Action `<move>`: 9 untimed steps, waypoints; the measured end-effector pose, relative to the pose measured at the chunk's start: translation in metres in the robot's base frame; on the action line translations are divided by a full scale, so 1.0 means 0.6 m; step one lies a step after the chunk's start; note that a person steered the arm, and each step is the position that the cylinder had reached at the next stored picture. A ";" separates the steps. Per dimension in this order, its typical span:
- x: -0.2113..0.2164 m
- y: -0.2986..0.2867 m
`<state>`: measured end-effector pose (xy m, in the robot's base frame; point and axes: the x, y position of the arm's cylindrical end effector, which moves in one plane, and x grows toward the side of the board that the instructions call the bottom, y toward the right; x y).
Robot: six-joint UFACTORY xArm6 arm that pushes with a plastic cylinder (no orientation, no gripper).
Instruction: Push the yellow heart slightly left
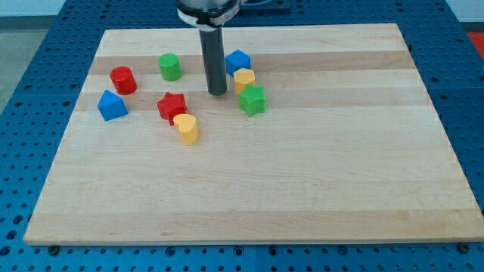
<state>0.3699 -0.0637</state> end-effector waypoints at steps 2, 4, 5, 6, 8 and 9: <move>0.054 0.000; 0.114 0.000; 0.118 0.000; 0.119 -0.026; 0.119 -0.061; 0.127 -0.097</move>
<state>0.4460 -0.1221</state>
